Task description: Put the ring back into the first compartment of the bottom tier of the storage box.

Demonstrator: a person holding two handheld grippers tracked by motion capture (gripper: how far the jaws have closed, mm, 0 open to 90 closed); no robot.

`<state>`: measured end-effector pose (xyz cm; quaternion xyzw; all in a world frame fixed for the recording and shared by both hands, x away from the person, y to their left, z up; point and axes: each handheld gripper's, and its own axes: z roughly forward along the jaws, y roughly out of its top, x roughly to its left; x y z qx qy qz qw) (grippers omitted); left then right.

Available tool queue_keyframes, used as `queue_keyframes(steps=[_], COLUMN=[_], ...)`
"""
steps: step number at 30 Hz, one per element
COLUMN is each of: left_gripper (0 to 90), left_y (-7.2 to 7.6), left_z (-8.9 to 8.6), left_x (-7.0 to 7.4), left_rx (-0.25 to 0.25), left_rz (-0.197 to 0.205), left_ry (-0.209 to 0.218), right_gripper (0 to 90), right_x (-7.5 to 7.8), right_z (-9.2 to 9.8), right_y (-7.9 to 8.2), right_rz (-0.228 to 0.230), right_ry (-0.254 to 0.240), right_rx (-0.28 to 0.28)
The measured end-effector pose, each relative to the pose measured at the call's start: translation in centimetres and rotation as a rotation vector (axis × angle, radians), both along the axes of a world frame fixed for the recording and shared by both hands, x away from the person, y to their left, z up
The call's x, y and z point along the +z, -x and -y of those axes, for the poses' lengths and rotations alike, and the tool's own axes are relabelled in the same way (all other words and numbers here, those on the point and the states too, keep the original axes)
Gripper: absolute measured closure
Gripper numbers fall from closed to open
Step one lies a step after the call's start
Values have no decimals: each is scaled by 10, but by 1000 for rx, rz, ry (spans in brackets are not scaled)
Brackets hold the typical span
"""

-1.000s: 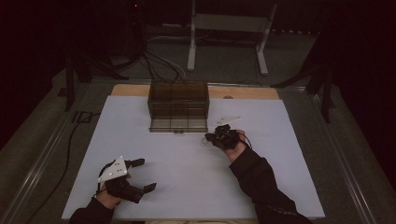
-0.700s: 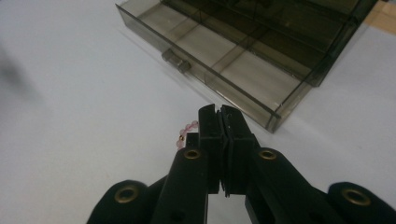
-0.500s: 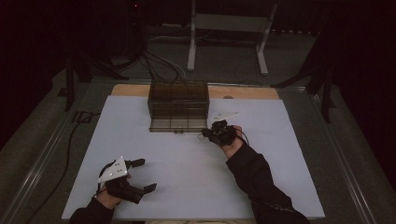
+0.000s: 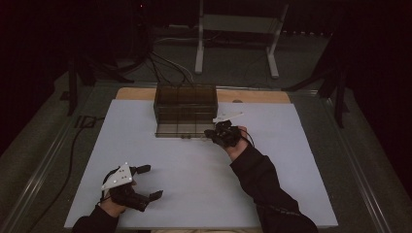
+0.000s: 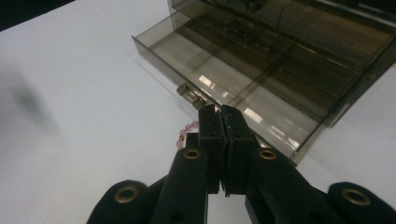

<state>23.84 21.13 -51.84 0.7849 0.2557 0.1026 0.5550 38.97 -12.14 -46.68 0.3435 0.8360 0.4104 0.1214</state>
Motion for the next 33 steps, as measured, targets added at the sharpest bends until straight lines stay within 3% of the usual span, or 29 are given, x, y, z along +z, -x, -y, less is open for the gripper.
queue_keyframes(steps=[33], left_gripper=[7], left_y=[0], left_z=[-1], left_x=[0], left_rx=[-2], left_rz=[-1], left_ry=[10], right_gripper=[882], right_x=[15], right_z=[-31], right_y=[-16], right_rz=[15], right_ry=[-14], right_rx=[9])
